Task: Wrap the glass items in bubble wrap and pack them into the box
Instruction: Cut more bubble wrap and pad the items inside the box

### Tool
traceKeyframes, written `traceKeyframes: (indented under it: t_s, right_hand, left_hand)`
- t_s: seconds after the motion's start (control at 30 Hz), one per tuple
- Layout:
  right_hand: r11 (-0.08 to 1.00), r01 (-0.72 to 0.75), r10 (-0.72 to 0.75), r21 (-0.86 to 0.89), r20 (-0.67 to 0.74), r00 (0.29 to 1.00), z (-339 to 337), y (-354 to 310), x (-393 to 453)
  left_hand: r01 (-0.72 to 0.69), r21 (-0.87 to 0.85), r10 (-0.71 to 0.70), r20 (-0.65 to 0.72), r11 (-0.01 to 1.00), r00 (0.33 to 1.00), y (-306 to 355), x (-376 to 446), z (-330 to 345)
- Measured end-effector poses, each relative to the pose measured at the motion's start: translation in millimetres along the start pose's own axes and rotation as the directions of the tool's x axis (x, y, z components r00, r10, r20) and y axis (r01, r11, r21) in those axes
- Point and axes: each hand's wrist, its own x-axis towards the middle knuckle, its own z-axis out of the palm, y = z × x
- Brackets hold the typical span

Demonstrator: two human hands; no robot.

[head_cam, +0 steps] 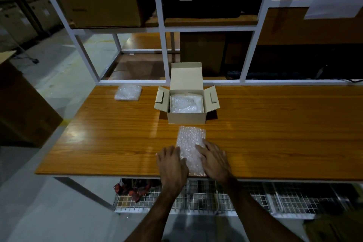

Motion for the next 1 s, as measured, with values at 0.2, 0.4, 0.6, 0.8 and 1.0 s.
traceKeyframes:
  t_s: [0.2,0.4,0.6,0.8,1.0]
  right_hand:
    - [1.0,-0.013,0.013,0.006,0.042,0.999,-10.2,1.8,7.7]
    - [0.999,-0.031,0.031,0.01,0.055,0.998,-20.4,-1.0,7.5]
    - [0.949,-0.063,0.102,0.309,-0.11,0.989,-31.1,-2.8,6.9]
    - [0.762,0.064,0.21,0.645,-0.339,0.917,-74.5,-23.8,19.1]
    - [0.538,-0.009,0.028,0.843,-0.008,1.0,-107.2,-32.3,19.9]
  left_hand:
    - [0.316,-0.036,-0.306,0.159,0.948,0.939,6.8,15.1,-14.0]
    - [0.446,-0.22,-0.39,0.257,0.867,0.884,8.5,34.1,-13.0]
    - [0.173,-0.639,-0.044,0.212,0.75,0.976,6.4,39.9,-39.0]
    - [0.125,-0.732,0.129,0.281,0.67,0.951,-3.7,62.4,-83.4]
    - [0.264,-0.768,0.223,0.464,0.583,0.857,-19.5,78.9,-124.3]
